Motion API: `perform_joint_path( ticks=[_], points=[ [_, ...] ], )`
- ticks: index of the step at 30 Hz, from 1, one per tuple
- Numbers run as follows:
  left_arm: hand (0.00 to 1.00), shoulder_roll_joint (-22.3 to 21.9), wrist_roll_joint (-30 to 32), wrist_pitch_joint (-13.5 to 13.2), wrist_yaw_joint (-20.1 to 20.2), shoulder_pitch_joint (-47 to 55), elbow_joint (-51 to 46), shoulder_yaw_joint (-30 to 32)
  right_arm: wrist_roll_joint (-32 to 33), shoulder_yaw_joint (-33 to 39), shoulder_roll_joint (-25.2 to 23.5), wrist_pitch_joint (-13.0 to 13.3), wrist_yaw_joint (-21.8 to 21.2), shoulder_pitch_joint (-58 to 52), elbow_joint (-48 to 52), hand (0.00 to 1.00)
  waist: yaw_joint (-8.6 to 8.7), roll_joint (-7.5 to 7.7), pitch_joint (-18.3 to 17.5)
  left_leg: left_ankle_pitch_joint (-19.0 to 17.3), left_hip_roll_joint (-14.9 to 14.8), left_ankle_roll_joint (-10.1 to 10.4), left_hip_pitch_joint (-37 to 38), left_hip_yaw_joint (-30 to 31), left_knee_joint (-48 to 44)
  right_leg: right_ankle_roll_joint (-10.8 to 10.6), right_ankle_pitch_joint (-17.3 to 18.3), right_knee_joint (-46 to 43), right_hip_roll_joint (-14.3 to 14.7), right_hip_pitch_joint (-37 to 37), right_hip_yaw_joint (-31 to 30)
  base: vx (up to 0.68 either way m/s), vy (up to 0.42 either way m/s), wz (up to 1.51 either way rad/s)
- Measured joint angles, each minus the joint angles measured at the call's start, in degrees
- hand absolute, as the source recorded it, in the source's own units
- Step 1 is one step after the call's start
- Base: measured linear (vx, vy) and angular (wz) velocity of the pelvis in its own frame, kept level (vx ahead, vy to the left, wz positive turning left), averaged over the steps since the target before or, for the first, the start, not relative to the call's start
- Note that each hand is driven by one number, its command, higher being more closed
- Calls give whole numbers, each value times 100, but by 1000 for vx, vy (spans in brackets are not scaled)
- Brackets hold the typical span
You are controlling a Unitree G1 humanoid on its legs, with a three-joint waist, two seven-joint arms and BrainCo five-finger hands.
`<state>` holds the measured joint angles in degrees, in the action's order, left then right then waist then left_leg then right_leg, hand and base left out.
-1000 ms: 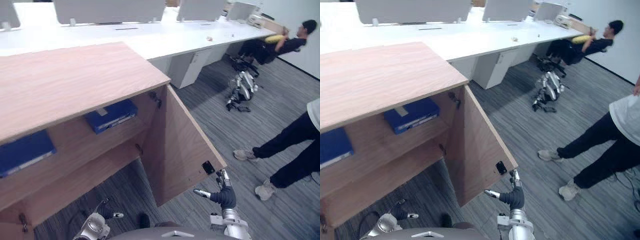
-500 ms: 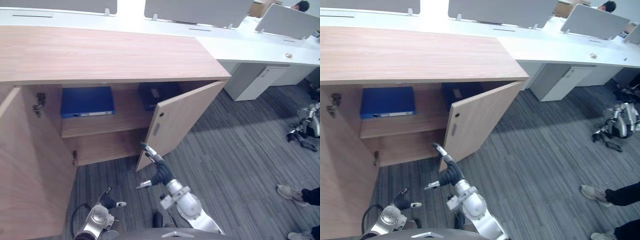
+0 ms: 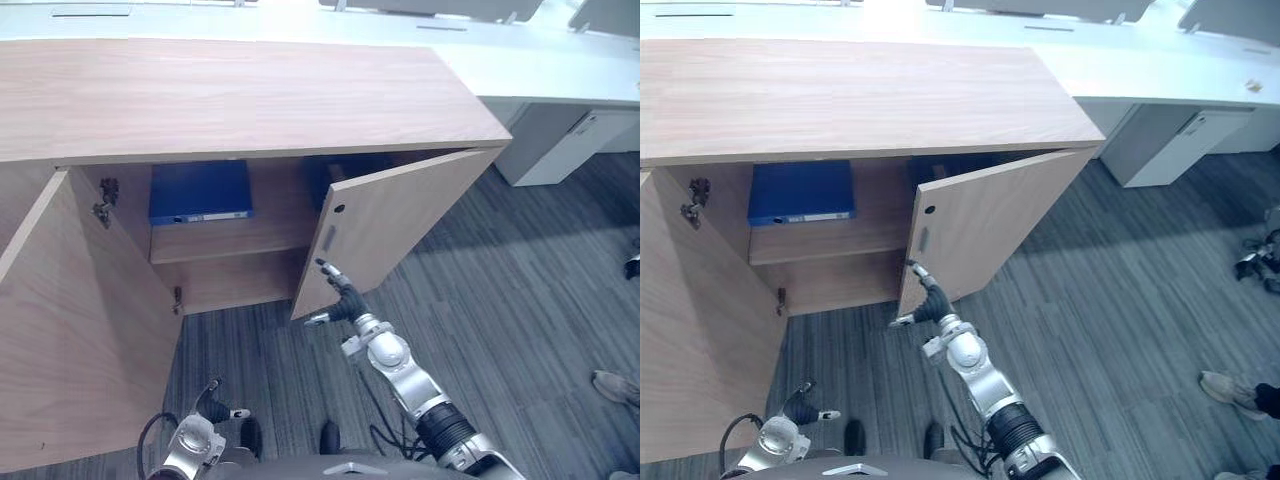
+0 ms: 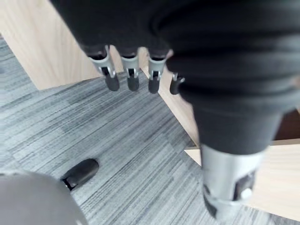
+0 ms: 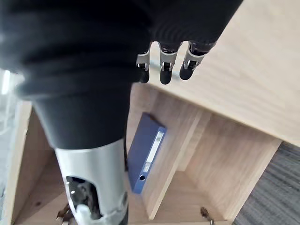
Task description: Walk over to the cabinet, pick up the folder, carry it to the office cabinet, place the folder inside the office cabinet, then close the office cabinet door
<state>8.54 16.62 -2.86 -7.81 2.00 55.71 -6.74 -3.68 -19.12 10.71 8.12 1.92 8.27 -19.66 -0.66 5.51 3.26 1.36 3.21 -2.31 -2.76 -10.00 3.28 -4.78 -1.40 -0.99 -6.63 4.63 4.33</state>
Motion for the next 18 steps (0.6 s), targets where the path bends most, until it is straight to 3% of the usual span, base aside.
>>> perform_joint_path(
  ticks=[3, 18],
  points=[
    [0, -5, -54, 0, 1, 55, 2, -1, -2, 197, 40, -3, 9, -157, -84, 0, 36, -83, -11, 0, -27, 1, 129, 15, 63, 2, -1, 17, 33, -96, -2, 44, -14, -1],
    [0, -85, -132, -3, 68, 10, 158, -25, -102, 671, -120, -97, 136, -345, -1057, 0, 209, -162, -35, 147, -56, 94, 134, -9, 171, -6, -16, 133, 72, -94, -19, -73, -13, -2]
  ],
)
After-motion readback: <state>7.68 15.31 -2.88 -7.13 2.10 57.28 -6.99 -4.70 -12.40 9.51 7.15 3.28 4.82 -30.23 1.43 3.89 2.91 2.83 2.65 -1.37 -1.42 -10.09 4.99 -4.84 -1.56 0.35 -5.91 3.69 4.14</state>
